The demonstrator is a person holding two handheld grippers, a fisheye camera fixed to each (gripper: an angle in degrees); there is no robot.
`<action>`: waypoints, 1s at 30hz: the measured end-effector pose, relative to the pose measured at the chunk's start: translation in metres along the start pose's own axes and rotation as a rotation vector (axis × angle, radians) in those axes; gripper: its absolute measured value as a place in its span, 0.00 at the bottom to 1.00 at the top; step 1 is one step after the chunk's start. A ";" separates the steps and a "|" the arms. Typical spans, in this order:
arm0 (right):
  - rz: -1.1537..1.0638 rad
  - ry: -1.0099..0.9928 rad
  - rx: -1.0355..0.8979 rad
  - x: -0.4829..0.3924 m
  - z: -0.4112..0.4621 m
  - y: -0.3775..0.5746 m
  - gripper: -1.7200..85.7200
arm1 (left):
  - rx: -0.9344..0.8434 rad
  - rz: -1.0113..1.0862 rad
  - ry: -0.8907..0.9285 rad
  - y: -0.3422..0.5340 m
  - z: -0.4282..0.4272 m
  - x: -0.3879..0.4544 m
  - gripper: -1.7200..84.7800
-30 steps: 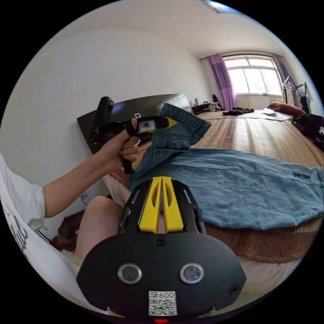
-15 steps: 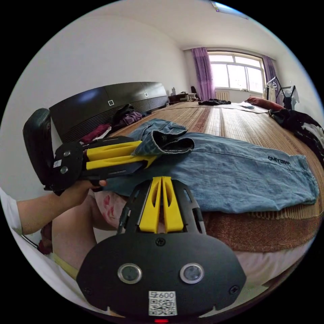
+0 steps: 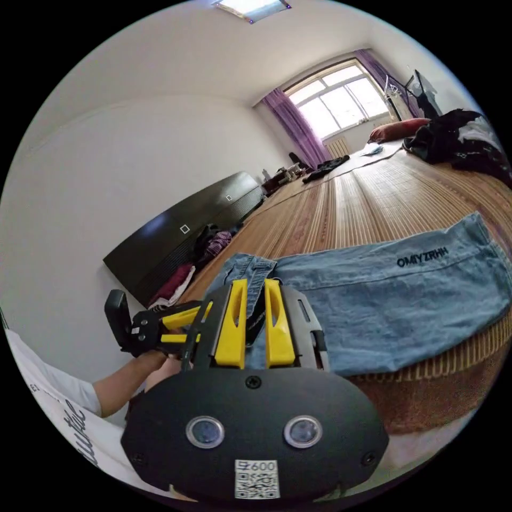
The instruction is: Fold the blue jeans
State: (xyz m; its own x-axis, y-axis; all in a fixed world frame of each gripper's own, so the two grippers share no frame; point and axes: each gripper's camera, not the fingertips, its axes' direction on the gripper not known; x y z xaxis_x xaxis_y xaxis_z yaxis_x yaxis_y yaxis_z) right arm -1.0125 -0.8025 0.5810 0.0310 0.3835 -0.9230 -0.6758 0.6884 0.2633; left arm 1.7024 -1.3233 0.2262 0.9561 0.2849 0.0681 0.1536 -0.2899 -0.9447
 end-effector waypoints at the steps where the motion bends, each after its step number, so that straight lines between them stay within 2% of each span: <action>1: 0.002 0.008 -0.092 0.009 0.018 -0.026 0.05 | 0.034 -0.050 0.029 0.013 0.004 -0.013 0.17; 2: 0.015 -0.026 -0.186 0.018 0.036 -0.051 0.05 | 0.071 -0.076 0.063 0.023 0.004 -0.028 0.17; 5: 0.078 -0.079 -0.285 0.037 0.073 -0.096 0.05 | 0.088 -0.176 0.049 0.035 0.008 -0.066 0.19; 10: 0.177 -0.053 -0.388 0.065 0.118 -0.143 0.02 | -0.003 -0.357 0.174 0.041 0.065 -0.093 0.23; 13: 0.263 -0.096 -0.384 0.084 0.123 -0.162 0.02 | -0.045 -0.367 -0.049 0.053 0.103 -0.080 0.21; 17: 0.326 -0.137 -0.329 0.105 0.105 -0.183 0.03 | -0.033 -0.352 -0.157 0.071 0.131 -0.081 0.15; 19: 0.367 -0.122 -0.331 0.117 0.106 -0.190 0.04 | -0.033 -0.354 -0.169 0.078 0.141 -0.090 0.12; 22: 0.424 -0.244 -0.308 0.135 0.112 -0.206 0.04 | -0.037 -0.396 -0.146 0.089 0.156 -0.109 0.10; 25: 0.432 -0.210 -0.336 0.142 0.120 -0.224 0.03 | -0.041 -0.398 -0.191 0.099 0.169 -0.118 0.09; 27: 0.436 -0.212 -0.341 0.147 0.122 -0.234 0.02 | -0.033 -0.392 -0.165 0.102 0.175 -0.124 0.10; 30: 0.461 -0.257 -0.331 0.157 0.120 -0.248 0.02 | -0.001 -0.397 -0.178 0.097 0.178 -0.129 0.17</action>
State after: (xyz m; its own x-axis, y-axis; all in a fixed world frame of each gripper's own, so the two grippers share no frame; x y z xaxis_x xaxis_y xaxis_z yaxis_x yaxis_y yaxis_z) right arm -0.7516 -0.8391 0.4046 -0.1700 0.7598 -0.6275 -0.8529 0.2055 0.4799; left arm 1.5493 -1.2257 0.0692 0.7648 0.5279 0.3694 0.5008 -0.1265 -0.8562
